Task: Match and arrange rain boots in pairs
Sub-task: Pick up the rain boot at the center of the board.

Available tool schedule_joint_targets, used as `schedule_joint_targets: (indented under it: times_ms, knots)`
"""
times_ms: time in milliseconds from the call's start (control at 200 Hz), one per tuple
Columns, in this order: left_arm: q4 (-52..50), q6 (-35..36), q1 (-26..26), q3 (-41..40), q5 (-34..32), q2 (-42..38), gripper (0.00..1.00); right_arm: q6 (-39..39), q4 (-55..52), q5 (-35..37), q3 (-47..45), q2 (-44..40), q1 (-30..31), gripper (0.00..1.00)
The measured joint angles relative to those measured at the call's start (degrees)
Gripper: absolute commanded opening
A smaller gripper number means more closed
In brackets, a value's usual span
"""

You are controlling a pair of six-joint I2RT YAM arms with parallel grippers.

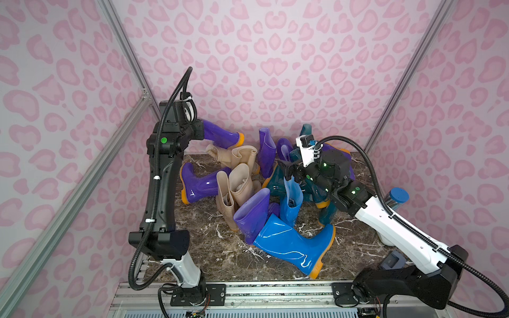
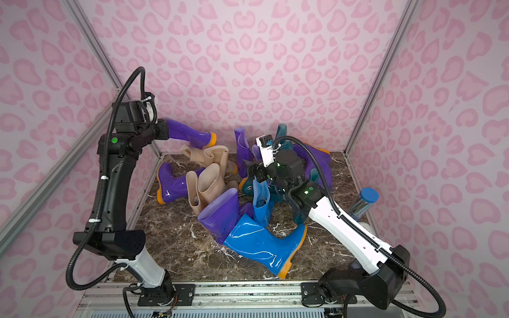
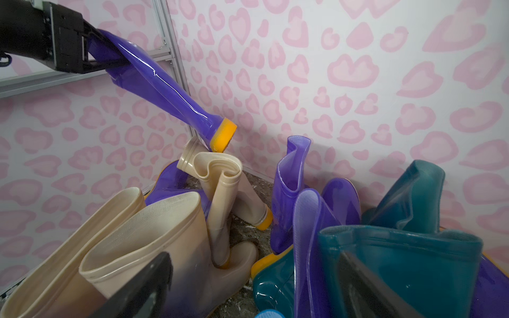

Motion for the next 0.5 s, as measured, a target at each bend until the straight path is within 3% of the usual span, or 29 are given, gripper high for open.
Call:
schedule_joint_targets:
  times_ms: [260, 500]
  knots:
    - [-0.37, 3.56, -3.96, -0.66, 0.04, -7.41, 0.02, -2.10, -0.04, -2.03, 4.87, 1.60, 1.73, 0.97]
    - [-1.25, 7.06, -11.19, -1.05, 0.00, -10.25, 0.02, -9.38, -1.31, -1.27, 15.56, 8.31, 12.55, 0.99]
